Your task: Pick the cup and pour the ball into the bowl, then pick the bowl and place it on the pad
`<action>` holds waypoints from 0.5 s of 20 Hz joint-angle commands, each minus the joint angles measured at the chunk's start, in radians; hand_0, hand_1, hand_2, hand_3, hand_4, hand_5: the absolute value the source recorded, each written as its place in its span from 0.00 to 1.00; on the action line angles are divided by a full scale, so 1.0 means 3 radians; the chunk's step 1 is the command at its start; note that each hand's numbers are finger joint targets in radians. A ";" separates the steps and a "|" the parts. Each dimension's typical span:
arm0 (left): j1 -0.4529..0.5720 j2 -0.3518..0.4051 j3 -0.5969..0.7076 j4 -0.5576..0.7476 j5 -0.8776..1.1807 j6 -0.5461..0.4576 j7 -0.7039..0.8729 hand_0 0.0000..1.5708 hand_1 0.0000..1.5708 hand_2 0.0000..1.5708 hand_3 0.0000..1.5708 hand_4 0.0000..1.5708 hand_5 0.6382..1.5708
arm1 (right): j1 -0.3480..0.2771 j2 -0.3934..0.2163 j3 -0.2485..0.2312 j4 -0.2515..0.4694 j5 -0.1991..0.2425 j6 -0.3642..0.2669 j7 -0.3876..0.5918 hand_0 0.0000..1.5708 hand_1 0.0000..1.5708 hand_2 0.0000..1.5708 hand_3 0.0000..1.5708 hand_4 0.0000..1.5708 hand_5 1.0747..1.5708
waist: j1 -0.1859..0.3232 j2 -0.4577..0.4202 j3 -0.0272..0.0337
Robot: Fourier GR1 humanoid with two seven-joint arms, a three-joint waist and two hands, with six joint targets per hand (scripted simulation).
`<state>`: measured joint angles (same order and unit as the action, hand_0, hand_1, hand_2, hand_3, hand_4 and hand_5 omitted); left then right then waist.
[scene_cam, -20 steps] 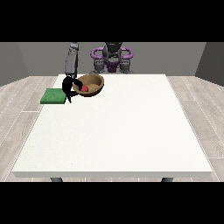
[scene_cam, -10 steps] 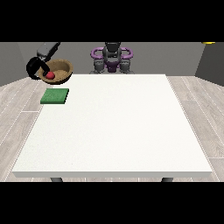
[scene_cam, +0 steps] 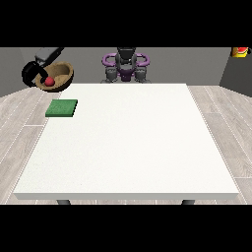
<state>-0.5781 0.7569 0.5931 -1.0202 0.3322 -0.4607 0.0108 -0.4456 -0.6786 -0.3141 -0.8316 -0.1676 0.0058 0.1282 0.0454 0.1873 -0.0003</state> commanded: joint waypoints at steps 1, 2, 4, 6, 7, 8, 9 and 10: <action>0.0048 0.0027 0.0015 -0.0047 0.0002 -0.0013 -0.0190 0.00 0.00 0.00 0.00 0.77 0.98 | -0.0124 0.0032 -0.0157 0.0253 -0.0081 -0.0016 -0.0150 1.00 1.00 1.00 0.27 0.68 0.99 | 0.0105 0.0182 0.0003; 0.0100 -0.0073 -0.0055 -0.0093 -0.0018 0.0040 -0.0157 0.00 0.00 0.00 0.00 0.77 0.98 | -0.0068 0.0135 -0.0091 0.0293 -0.0020 -0.0071 -0.0153 1.00 1.00 1.00 0.29 0.68 0.99 | 0.0084 0.0080 0.0003; 0.0022 0.0077 -0.0022 -0.0040 0.0037 -0.0071 -0.0134 0.00 0.00 0.00 0.00 0.77 0.98 | -0.0177 0.0258 -0.0111 0.0322 -0.0061 -0.0156 -0.0170 1.00 1.00 1.00 0.28 0.68 1.00 | 0.0142 0.0166 0.0003; -0.0046 0.0107 -0.0013 -0.0093 0.0159 -0.0104 -0.0017 0.00 0.00 0.00 0.00 0.77 0.98 | -0.0235 0.0249 -0.0180 0.0502 -0.0081 -0.0114 -0.0372 1.00 1.00 1.00 0.29 0.66 1.00 | 0.0169 0.0232 0.0005; 0.0124 -0.0065 -0.0069 0.0026 -0.0033 -0.0017 -0.0322 0.00 0.00 0.00 0.00 0.77 0.98 | -0.0241 0.0418 -0.0040 0.0288 -0.0047 -0.0200 -0.0165 1.00 1.00 1.00 0.34 0.66 1.00 | 0.0097 0.0155 0.0001; 0.0042 0.0047 -0.0012 0.0069 0.0050 -0.0025 -0.0265 0.00 0.00 0.00 0.00 0.77 0.98 | -0.0279 0.0306 -0.0095 0.0390 -0.0058 -0.0105 -0.0251 1.00 1.00 1.00 0.34 0.65 1.00 | 0.0055 0.0187 0.0002; -0.0005 0.0008 -0.0091 -0.0115 0.0032 0.0134 -0.0054 0.00 0.00 0.00 0.00 0.77 0.98 | -0.0312 0.0265 -0.0114 0.0556 -0.0067 -0.0022 -0.0243 1.00 1.00 1.00 0.37 0.64 1.00 | 0.0088 0.0163 0.0004; 0.0128 0.0140 -0.0020 0.0120 0.0041 -0.0100 -0.0185 0.00 0.00 0.00 0.00 0.77 0.99 | -0.0198 0.0282 -0.0104 0.0415 -0.0104 0.0029 -0.0175 1.00 1.00 1.00 0.35 0.65 1.00 | 0.0004 0.0026 0.0001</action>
<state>-0.5612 0.7709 0.5830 -1.0196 0.3430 -0.4679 -0.0353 -0.5085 -0.6013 -0.3434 -0.7184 -0.1872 -0.0135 0.0674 0.0681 0.2257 0.0005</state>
